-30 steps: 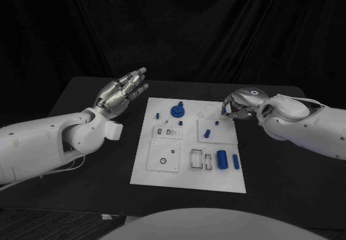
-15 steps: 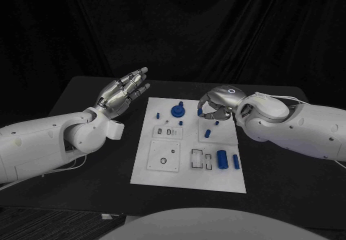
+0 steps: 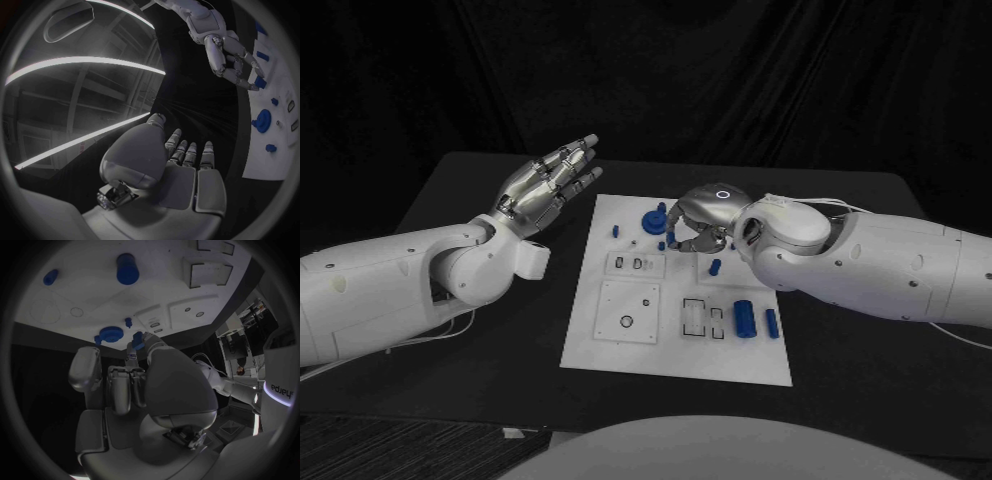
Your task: Assemble the parts on the task board
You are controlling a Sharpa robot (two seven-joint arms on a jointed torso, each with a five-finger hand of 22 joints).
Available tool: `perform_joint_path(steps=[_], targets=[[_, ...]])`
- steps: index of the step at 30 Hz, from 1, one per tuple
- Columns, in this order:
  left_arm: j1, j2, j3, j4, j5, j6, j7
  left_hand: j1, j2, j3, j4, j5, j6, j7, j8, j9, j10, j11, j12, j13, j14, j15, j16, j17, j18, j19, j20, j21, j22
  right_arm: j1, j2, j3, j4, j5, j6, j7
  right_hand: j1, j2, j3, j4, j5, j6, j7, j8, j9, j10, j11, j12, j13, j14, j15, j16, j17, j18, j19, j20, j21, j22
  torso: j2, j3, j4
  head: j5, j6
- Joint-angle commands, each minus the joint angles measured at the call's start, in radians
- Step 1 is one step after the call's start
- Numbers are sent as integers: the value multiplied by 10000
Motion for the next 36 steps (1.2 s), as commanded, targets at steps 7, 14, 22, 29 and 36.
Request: perform_joint_path(steps=[7,14,22,29,36], targets=[[-9,51,10,28,-5,169,135,107,-22,24,-33,58,32,70,4,8,-65,20,61,12,33,70,-37,-9,146,17,80,-35,3,-196,354,4,-113,-222,622,-532,-45,26,7,-78,-9,-15,93,17,15,1046,62,25,2632,1038,-35,26,2634,66,-46,3,-80,767,5,3,12,4,2],[-9,65,10,21,-5,191,111,110,-21,32,-38,61,40,81,7,10,-63,26,66,13,33,73,-37,-9,146,17,82,-35,3,-256,524,4,-192,-225,706,-586,-68,29,2,-95,-14,-54,121,6,24,1046,82,25,2632,1038,-15,26,2634,72,-57,15,-126,752,3,0,3,6,2],[-9,86,10,10,-5,220,96,111,-21,35,-40,62,48,87,10,11,-65,29,64,13,33,74,-37,-9,146,17,83,-35,3,-306,688,4,-300,-226,745,-567,-91,36,-2,-119,-46,-94,146,-4,36,1046,105,25,2632,1038,9,26,2634,74,-62,31,-160,743,-4,9,-15,43,2],[-9,86,10,12,-5,248,84,111,-20,38,-42,62,59,97,13,12,-65,31,65,13,33,75,-37,-9,146,18,84,-35,3,-365,839,4,-441,-226,778,-542,-101,46,-3,-145,-107,-119,157,-8,48,1046,118,25,2632,1038,24,26,2634,76,-63,45,-180,739,2,6,-7,47,2],[-9,80,10,0,-5,280,86,111,-25,42,-46,62,100,122,27,18,-68,40,64,12,33,76,-37,-9,146,18,87,-35,3,-418,926,4,-526,-226,781,-483,-128,59,-7,-182,-196,-182,172,-27,62,1046,134,25,2632,1038,46,26,2634,88,-80,65,-255,716,10,7,-4,58,2]])
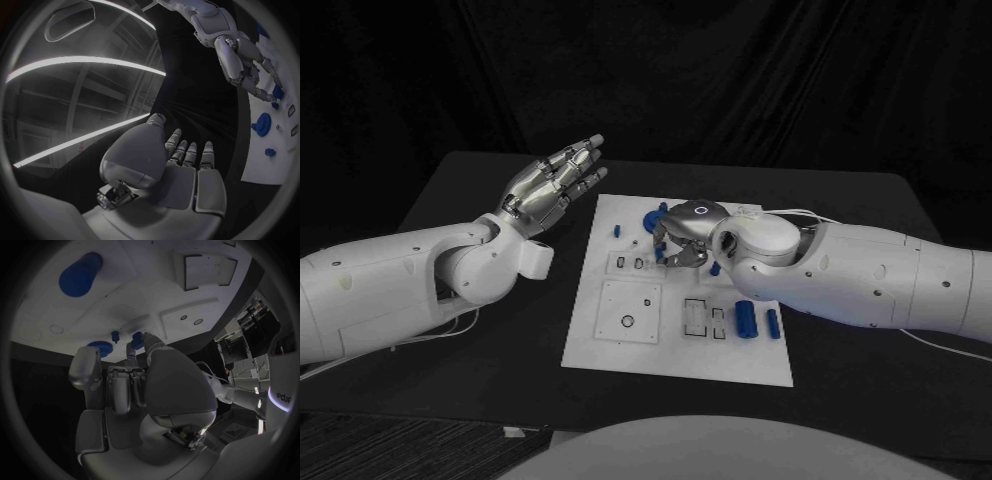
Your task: Assemble the parts on the task board
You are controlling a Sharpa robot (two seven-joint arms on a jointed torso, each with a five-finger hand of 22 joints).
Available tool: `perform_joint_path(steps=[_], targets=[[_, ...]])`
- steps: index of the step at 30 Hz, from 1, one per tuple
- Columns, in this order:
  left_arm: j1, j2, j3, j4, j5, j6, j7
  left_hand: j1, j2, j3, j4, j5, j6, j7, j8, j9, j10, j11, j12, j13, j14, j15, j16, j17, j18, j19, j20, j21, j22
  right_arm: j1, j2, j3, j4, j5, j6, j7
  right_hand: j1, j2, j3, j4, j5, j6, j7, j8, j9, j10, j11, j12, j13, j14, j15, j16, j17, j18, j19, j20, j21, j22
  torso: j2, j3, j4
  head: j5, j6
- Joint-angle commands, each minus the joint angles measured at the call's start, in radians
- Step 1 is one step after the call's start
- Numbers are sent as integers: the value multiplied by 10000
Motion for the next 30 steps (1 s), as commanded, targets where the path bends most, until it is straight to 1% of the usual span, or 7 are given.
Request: perform_joint_path(steps=[1,6,11,12,16,24,30], targets=[[-9,20,10,3,-5,166,110,111,-25,42,-46,63,27,50,27,18,-68,40,65,12,-5,39,-37,-16,146,18,87,-35,3,-39,29,5,-29,-81,80,-105,-83,14,-8,-75,-58,-51,41,-24,11,1047,61,25,2634,1038,47,26,2635,89,-44,30,-77,719,9,0,8,-18,2],[-11,41,10,-16,-6,225,101,112,-27,45,-49,63,50,60,35,21,-68,45,65,12,-5,42,-37,-16,146,19,88,-34,4,-55,62,5,-60,-81,83,-87,-118,17,-15,-135,-148,-221,61,-99,9,1047,75,25,2634,1038,70,26,2635,95,-45,57,-120,713,-2,-1,12,-36,2],[-15,51,10,-19,-6,301,179,126,-26,97,-81,79,236,134,105,45,-56,103,94,19,-5,93,-37,-16,141,21,128,-33,5,-65,89,5,-92,-81,128,-67,-216,-3,-59,-174,-377,-365,68,-161,10,1047,81,25,2634,1038,90,26,2635,103,-37,82,-166,710,0,2,4,-35,2],[-16,52,10,-17,-6,308,192,132,-32,106,-91,87,253,142,112,46,-51,109,101,21,-5,103,-37,-16,139,22,138,-32,6,-67,92,5,-99,-81,133,-65,-222,-8,-63,-182,-394,-394,67,-176,7,1047,81,25,2634,1038,91,26,2635,102,-31,85,-157,715,1,5,2,-32,2],[-21,58,10,-23,-6,325,219,133,-35,108,-95,90,256,144,114,46,-48,112,106,22,-5,106,-37,-16,139,22,141,-32,6,-82,109,5,-126,-81,164,-63,-245,-19,-72,-213,-447,-516,78,-236,-10,1047,86,25,2634,1038,97,26,2635,106,-28,93,-182,713,-1,-3,2,-30,2],[-37,90,10,-44,-6,338,231,136,-41,112,-102,94,250,148,114,44,-55,116,96,19,-5,108,-37,-16,139,22,146,-32,6,-128,148,5,-173,-81,233,-75,-256,-35,-82,-233,-502,-567,82,-262,-17,1047,90,25,2634,1038,103,26,2635,105,-22,98,-185,716,3,3,3,-40,2],[-48,88,10,-49,-6,336,209,138,-45,114,-106,97,249,150,114,44,-57,117,96,18,-5,105,-37,-16,140,22,148,-32,6,-154,160,5,-201,-81,243,-81,-261,-60,-94,-267,-569,-624,85,-293,-28,1047,93,25,2634,1038,108,26,2635,109,-23,104,-211,712,4,-1,3,-52,2]])
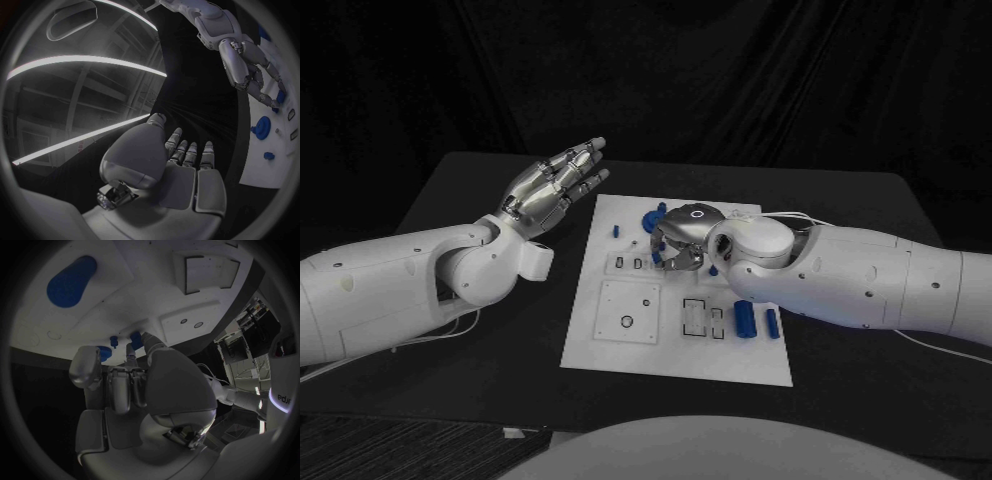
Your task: Assemble the parts on the task board
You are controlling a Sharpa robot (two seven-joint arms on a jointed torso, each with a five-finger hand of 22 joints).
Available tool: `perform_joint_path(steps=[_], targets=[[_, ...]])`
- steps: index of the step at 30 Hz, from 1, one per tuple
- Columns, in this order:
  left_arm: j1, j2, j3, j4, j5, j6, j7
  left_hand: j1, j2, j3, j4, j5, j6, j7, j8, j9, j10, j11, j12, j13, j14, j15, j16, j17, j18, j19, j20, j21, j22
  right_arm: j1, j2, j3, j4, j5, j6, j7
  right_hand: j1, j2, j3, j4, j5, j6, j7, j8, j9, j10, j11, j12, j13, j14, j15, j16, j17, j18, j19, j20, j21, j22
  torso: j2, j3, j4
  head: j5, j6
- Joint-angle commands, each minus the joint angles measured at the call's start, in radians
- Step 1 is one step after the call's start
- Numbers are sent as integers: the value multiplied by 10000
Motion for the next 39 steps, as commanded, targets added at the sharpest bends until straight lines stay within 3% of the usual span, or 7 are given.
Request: perform_joint_path(steps=[1,8,12,14,17,32,39], targets=[[-14,15,10,8,-5,130,182,98,-5,46,-37,53,53,26,46,8,-20,82,21,8,-5,34,-37,-11,139,20,75,-32,6,-32,10,5,-15,-73,100,-99,-53,-63,-1,-88,-60,-93,17,-46,-13,1047,94,25,2635,1074,73,26,2635,108,14,69,-60,708,4,-1,-1,-11,0],[-22,5,10,12,-5,123,168,99,-9,48,-41,56,49,28,45,7,-24,82,18,6,-5,31,-37,-11,139,20,76,-32,6,-41,5,5,-40,-73,68,-103,-33,-24,25,-110,-29,-84,15,-42,-11,1047,96,25,2635,1074,74,26,2635,109,17,72,-67,710,5,0,-1,0,0],[-25,0,10,10,-5,113,158,99,-9,48,-41,56,49,28,45,7,-24,82,18,6,-5,31,-37,-11,139,20,76,-32,6,-43,-6,5,-48,-73,-4,-73,-19,61,87,-166,219,2,-1,-2,5,1047,90,25,2635,1074,69,26,2635,107,31,74,-68,725,5,4,-3,-8,0],[-26,-1,10,8,-5,109,147,99,-9,48,-41,56,49,28,45,7,-24,82,18,6,-5,31,-37,-11,139,20,76,-32,6,-43,-10,5,-51,-73,-49,-50,-32,112,146,-230,587,120,-39,48,24,1047,64,25,2635,1074,48,26,2635,110,44,62,-86,738,3,4,-6,-2,0],[-27,-1,10,7,-5,107,126,99,-10,52,-43,60,49,29,45,7,-23,82,22,7,-5,29,-37,-11,141,20,77,-32,6,-44,-16,5,-51,-73,-150,-5,-39,134,168,-250,664,163,-70,66,31,1047,44,25,2635,1074,38,26,2635,106,55,55,-70,752,3,2,-4,1,0],[-32,-11,10,-2,-4,115,36,100,-8,57,-44,62,51,29,46,6,-23,83,25,8,-5,27,-37,-11,142,21,78,-31,6,-45,-81,5,-43,-73,-281,39,-97,114,167,-285,624,175,-96,62,30,1047,14,25,2635,1074,4,26,2635,109,60,29,-94,759,0,1,0,-14,0],[-35,7,9,1,-4,81,-11,98,-8,63,-45,65,73,32,53,8,-16,85,38,12,-5,24,-37,-11,145,23,81,-30,8,-47,-123,5,-13,-73,-688,142,-112,116,171,-312,484,174,-119,56,28,1047,1,25,2635,1074,-8,26,2635,108,63,17,-103,766,-1,6,0,-3,0]])
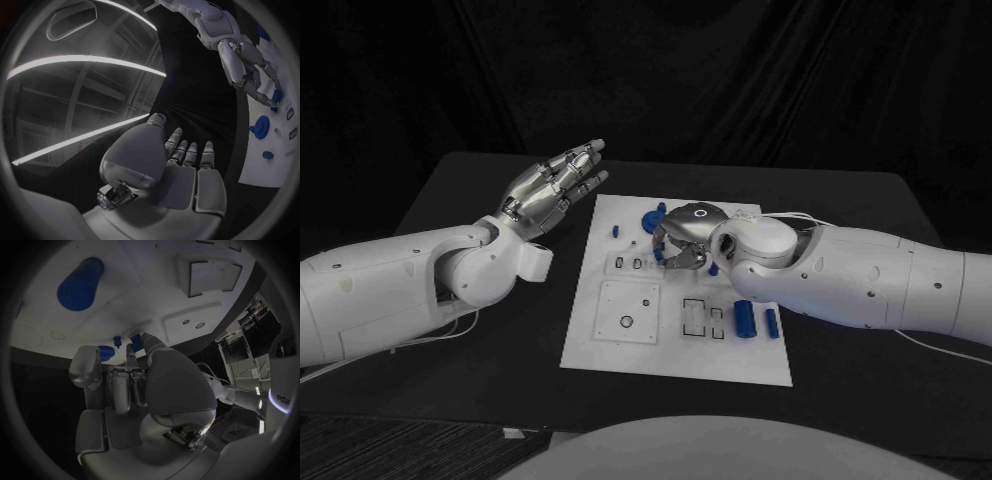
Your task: Assemble the parts on the task board
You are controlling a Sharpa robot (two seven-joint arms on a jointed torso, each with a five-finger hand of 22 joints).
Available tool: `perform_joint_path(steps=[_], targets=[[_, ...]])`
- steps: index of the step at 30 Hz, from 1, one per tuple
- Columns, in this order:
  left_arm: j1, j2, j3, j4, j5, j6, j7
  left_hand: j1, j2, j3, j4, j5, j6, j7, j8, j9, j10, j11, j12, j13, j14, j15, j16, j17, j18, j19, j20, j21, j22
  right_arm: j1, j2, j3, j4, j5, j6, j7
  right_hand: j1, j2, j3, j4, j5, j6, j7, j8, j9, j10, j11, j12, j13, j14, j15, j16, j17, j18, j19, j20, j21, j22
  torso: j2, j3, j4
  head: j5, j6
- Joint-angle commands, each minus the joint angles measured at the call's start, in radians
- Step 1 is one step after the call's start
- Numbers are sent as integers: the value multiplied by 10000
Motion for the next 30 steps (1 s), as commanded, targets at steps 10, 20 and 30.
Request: perform_joint_path(steps=[10,20,30], targets=[[-19,9,9,-2,-4,85,5,114,-73,92,-34,45,81,52,79,12,229,176,344,98,-4,80,-36,-8,163,45,147,-9,27,-27,-97,5,73,75,-718,189,-133,70,-23,-92,-354,-11,-38,-11,-10,1047,-9,25,2634,1074,-18,26,2635,104,38,-34,-30,788,3,1,-2,-4,-1],[-26,24,9,-32,-4,146,-43,115,-75,105,-26,47,83,61,79,13,227,193,360,100,1,98,-23,-1,163,49,161,-7,28,-48,-63,5,25,488,-737,316,-59,91,25,-187,-493,-129,-102,-91,-48,1047,-48,25,2634,1074,-34,26,2635,110,28,-44,-84,788,0,4,-6,0,-1],[-30,25,9,-40,-4,175,-76,116,-76,112,-21,47,80,64,78,12,223,200,365,100,5,108,-13,4,163,47,166,-9,27,-207,-54,5,-106,1066,-1160,725,7,131,61,-283,-802,-200,-197,-151,-86,1047,-115,25,2634,1074,-79,26,2635,117,20,-79,-138,797,7,-4,8,2,-1]])
